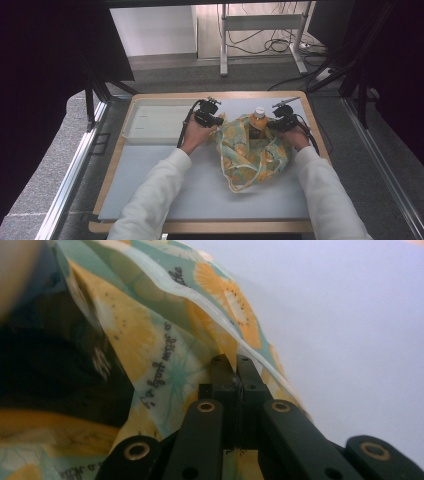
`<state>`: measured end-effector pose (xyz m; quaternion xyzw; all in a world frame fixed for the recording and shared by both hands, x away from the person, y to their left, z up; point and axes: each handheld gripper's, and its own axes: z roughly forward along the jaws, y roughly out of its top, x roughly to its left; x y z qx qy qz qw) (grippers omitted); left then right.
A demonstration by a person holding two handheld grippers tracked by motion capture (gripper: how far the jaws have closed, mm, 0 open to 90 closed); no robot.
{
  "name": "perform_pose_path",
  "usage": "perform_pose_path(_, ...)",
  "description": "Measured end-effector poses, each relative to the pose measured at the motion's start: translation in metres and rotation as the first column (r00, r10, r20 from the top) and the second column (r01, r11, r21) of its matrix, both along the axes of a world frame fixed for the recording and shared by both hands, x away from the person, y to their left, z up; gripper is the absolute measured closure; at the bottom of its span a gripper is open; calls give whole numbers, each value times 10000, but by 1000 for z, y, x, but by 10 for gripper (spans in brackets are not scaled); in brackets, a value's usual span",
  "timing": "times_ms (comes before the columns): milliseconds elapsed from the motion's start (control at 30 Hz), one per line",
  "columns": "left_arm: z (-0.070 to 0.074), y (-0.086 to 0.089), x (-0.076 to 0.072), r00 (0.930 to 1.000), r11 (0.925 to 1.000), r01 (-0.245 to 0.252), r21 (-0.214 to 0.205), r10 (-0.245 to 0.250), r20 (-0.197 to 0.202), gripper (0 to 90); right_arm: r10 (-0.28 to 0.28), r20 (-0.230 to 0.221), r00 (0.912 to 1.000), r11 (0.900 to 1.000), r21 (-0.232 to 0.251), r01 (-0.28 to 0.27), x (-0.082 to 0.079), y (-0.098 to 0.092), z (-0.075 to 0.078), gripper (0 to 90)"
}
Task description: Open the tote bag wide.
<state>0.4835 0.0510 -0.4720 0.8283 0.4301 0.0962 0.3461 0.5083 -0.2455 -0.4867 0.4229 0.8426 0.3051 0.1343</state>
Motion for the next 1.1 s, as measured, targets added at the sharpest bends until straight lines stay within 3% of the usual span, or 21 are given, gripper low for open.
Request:
perform_pose_path(200,-9,-6,0,9997,9999,155,32,-154,-192,886,-38,-382,9993,9998,-175,31,-1,-3,-9,889)
perform_pose_path(367,-12,-6,0,9994,9996,191,-186,-196,-286,874,-124,-306,9995,9999,-125,120,-2,-5,-5,887)
perform_pose_path(467,-6,-4,-2,9999,9993,67,-355,-65,84,807,-96,-226,9997,9999,-101,94,-3,-6,-3,885)
perform_pose_path(567,4,3,-6,9993,9966,52,-824,-22,366,627,-134,-203,9997,9999,48,135,-4,-6,-1,884)
perform_pose_path(667,20,13,-14,9961,9920,131,-1259,-20,877,514,-166,-62,9998,9998,131,167,-5,-7,0,884)
perform_pose_path(767,37,20,-25,9898,9896,223,-1424,-18,1421,457,-200,-17,9998,9996,192,200,-5,-7,2,885)
perform_pose_path(900,52,21,-42,9835,9832,769,-1656,-475,1744,504,-195,-34,9998,9996,186,195,-5,-6,2,884)
perform_pose_path(1000,51,12,-51,9808,9717,1516,-1813,-1251,1496,691,-173,-2,9999,9997,164,173,-6,-5,3,882)
perform_pose_path(1100,42,-6,-55,9783,9631,1963,-1842,-1797,1029,811,-188,2,9998,9997,148,188,-7,-4,4,881)
